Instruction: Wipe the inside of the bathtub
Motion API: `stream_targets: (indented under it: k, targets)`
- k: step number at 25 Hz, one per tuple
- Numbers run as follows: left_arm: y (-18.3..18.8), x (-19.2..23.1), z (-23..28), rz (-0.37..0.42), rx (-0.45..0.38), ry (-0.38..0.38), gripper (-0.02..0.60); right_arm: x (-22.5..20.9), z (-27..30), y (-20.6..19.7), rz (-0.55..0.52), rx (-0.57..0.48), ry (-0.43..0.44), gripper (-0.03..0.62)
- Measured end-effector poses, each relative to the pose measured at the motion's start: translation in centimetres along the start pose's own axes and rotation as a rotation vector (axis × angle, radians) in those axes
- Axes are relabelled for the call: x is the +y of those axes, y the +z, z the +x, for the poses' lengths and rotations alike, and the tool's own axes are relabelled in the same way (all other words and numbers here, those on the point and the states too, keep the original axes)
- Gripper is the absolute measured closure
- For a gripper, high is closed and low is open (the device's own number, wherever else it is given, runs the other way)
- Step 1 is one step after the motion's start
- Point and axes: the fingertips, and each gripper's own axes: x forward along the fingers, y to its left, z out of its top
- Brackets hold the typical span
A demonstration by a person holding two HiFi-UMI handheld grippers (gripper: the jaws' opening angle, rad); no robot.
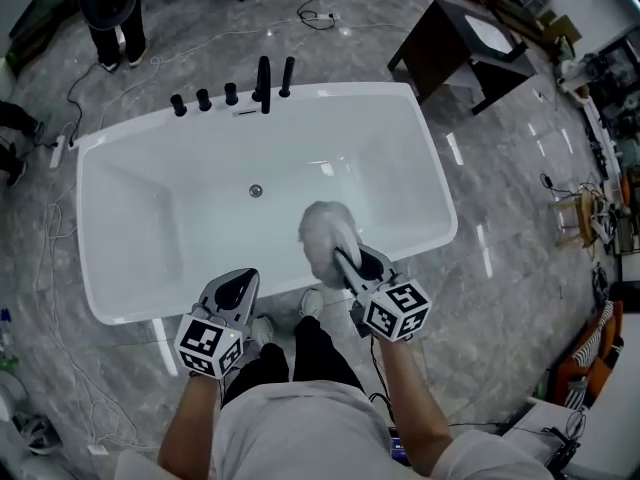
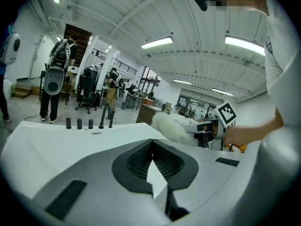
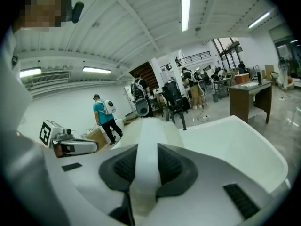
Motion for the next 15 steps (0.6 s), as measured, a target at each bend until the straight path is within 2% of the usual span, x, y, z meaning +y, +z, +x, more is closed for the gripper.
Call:
stream_targets:
  k: [7, 15]
  targets:
    - [1.2, -1.8, -5.5, 0.016, -0.072, 0.052, 0.569, 5.7, -5.5, 1.8, -0.055, -0.089, 0.033, 0.5]
    - [4.1, -1.1, -8.0, 0.029, -0.149, 0.156, 0.569, 6.7, -6.8, 3.0, -0.139, -0.09, 0.071, 0.5]
